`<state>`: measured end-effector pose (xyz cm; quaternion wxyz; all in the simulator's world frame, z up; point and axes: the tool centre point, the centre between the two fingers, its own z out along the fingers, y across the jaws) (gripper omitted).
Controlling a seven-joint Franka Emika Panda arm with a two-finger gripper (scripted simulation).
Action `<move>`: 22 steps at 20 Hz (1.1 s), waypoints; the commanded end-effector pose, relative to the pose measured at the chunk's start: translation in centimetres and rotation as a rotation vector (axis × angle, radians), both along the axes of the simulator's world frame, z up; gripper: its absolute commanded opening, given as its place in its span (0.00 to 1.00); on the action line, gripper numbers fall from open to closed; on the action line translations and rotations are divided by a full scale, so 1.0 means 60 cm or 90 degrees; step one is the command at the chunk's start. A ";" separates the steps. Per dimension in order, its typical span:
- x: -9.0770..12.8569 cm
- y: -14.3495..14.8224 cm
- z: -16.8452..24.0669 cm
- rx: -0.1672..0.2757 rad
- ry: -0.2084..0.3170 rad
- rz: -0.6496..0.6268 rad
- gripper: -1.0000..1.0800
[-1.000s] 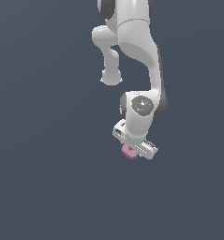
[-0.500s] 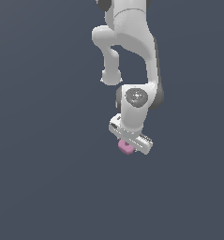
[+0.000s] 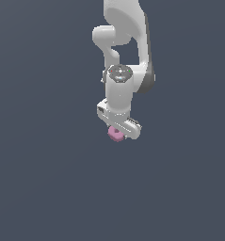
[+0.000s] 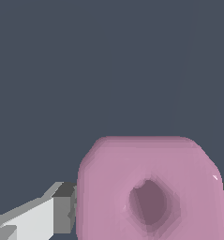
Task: Pick up the object and move it to a goal position.
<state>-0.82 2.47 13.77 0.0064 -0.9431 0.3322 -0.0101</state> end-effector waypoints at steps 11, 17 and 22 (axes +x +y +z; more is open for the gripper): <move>-0.103 -0.140 0.154 0.000 0.009 0.000 0.00; -0.137 -0.191 0.212 -0.001 0.013 0.001 0.00; -0.153 -0.218 0.243 -0.002 0.014 0.001 0.00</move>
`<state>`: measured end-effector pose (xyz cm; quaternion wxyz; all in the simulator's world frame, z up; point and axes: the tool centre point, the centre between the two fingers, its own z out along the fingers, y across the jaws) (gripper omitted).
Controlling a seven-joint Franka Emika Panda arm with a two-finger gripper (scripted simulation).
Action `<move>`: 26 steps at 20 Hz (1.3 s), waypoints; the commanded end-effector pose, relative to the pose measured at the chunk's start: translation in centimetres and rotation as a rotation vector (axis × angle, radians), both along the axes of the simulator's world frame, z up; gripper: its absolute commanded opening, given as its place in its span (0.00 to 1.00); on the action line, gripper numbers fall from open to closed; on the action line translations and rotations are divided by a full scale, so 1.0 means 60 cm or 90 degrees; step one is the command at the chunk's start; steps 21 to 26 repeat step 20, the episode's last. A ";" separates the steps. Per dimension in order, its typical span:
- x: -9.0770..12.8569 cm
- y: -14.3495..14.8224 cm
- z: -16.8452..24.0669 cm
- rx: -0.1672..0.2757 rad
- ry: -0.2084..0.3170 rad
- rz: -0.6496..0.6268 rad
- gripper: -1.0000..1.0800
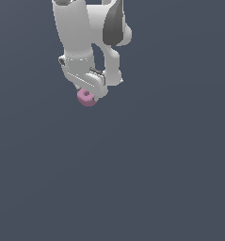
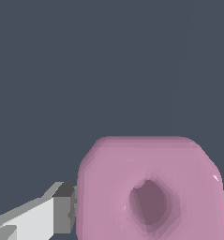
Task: Pick up the object and move it to a goal position.
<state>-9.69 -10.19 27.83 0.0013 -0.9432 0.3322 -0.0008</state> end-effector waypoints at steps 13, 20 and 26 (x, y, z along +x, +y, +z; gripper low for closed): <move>0.003 -0.015 0.035 -0.001 0.001 0.000 0.00; 0.014 -0.016 0.054 -0.001 0.001 0.000 0.00; 0.014 -0.016 0.054 -0.001 0.001 0.000 0.00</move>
